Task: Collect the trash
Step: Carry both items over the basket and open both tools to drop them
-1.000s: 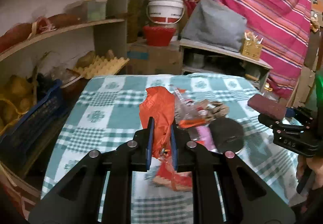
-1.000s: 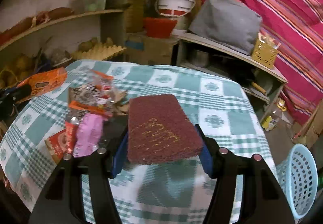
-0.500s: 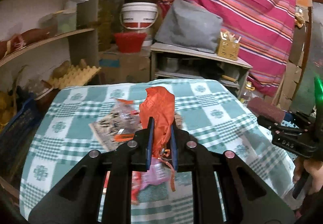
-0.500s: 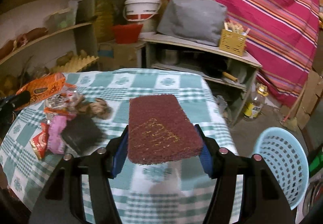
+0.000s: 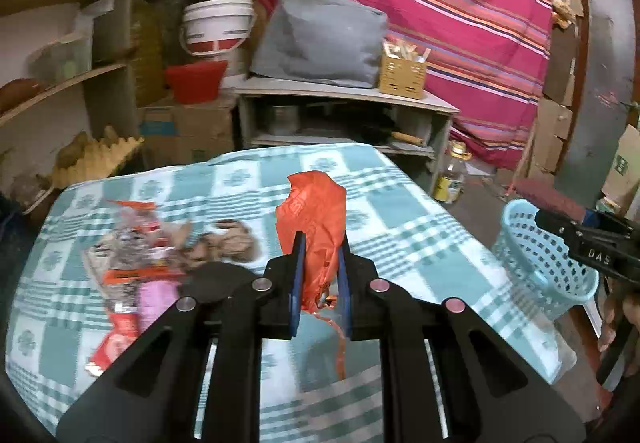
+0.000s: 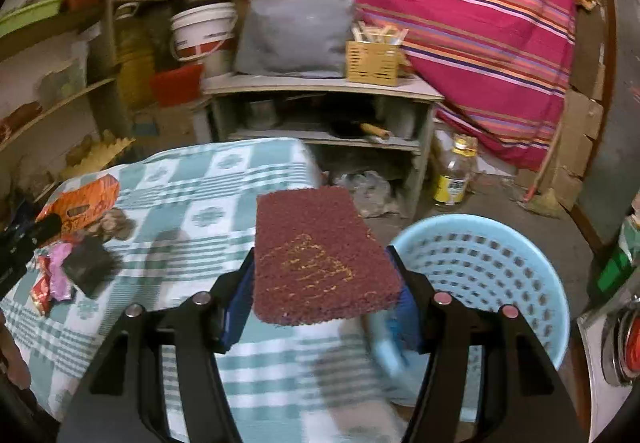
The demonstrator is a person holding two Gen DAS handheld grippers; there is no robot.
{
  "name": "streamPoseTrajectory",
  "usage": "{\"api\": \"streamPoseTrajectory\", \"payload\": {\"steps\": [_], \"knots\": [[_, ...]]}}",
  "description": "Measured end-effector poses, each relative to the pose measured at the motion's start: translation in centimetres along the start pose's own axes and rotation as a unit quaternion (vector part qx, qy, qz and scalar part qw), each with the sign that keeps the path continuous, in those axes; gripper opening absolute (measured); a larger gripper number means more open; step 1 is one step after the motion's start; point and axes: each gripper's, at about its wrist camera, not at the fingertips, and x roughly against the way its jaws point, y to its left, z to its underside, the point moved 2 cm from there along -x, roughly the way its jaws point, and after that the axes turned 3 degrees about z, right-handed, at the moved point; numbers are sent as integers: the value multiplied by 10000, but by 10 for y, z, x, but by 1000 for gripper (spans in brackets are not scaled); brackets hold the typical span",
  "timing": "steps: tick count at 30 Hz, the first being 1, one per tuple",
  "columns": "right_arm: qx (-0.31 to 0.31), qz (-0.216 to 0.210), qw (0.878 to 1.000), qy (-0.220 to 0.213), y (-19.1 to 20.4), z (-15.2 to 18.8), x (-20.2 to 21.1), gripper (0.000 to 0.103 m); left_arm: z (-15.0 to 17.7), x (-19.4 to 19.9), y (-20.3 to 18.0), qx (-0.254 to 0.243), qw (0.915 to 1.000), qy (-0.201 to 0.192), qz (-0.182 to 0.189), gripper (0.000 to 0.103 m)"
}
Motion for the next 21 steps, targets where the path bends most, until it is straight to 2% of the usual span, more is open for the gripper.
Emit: {"api": "streamPoseTrajectory", "payload": {"steps": [7, 15, 21], "knots": [[-281, 366, 9989, 24, -64, 9, 3, 60, 4, -21, -62, -270, 9983, 81, 510, 13], [-620, 781, 9949, 158, -136, 29, 4, 60, 11, -42, -132, -572, 9916, 179, 1143, 13], [-905, 943, 9912, 184, -174, 34, 0, 61, 7, -61, -173, -749, 9867, 284, 1415, 13]]}}
